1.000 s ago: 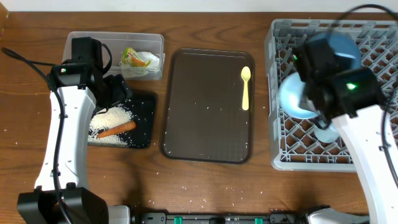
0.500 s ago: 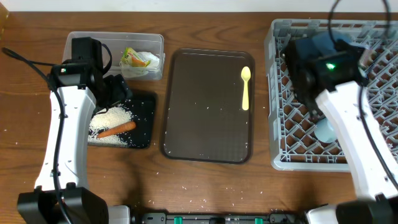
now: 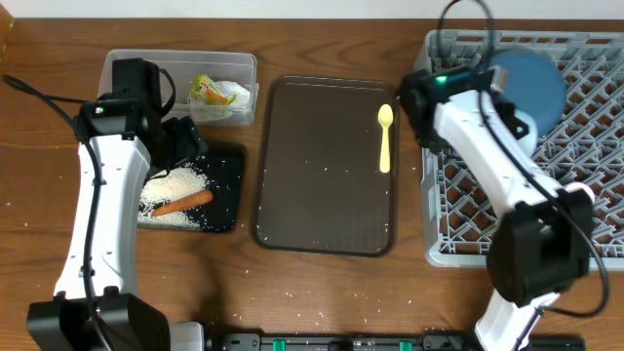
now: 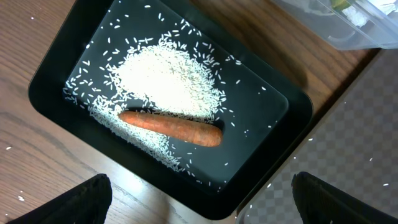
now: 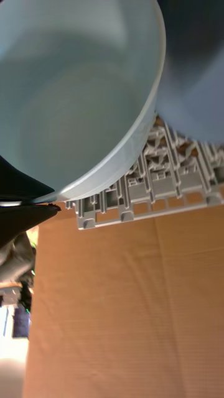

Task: Sort waste into correct bins and load items into the dishwasher rack
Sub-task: 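Carry the light-blue bowl with the right gripper into the rack, then return the right gripper to the brown tray and grasp the yellow spoon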

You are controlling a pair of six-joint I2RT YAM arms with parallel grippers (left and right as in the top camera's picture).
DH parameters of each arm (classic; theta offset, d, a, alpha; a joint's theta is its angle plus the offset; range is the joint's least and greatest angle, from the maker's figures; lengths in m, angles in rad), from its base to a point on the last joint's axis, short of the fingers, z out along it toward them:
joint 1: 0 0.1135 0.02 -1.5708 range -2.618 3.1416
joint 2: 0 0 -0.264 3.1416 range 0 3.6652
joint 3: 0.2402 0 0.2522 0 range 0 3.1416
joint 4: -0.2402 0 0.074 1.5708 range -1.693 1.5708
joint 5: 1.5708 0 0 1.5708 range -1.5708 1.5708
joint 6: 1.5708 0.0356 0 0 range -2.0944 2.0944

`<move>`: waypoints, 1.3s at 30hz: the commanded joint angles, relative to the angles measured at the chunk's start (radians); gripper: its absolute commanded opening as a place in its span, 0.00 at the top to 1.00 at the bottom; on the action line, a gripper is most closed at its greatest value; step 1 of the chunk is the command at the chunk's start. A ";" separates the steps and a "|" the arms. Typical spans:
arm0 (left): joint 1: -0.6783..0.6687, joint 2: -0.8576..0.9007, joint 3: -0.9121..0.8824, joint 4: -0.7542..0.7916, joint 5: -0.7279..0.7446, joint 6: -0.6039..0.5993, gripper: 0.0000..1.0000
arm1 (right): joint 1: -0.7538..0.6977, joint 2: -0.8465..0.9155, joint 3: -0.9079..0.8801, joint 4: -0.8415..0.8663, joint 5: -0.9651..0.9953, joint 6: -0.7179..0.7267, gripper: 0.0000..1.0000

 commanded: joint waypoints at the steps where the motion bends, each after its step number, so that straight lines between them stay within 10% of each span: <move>1: 0.005 0.003 -0.005 -0.006 -0.005 -0.006 0.05 | 0.028 0.040 -0.002 -0.003 0.058 -0.015 0.99; 15: 0.005 0.003 -0.005 -0.006 -0.005 -0.006 0.05 | 0.139 0.066 -0.002 -0.002 0.020 -0.015 0.98; 25: 0.005 0.003 -0.005 -0.006 -0.005 -0.006 0.05 | 0.220 0.066 -0.002 -0.002 -0.054 -0.026 0.48; 39: 0.005 0.003 -0.005 -0.006 -0.005 -0.006 0.05 | 0.214 0.065 0.139 0.007 -0.187 -0.042 0.36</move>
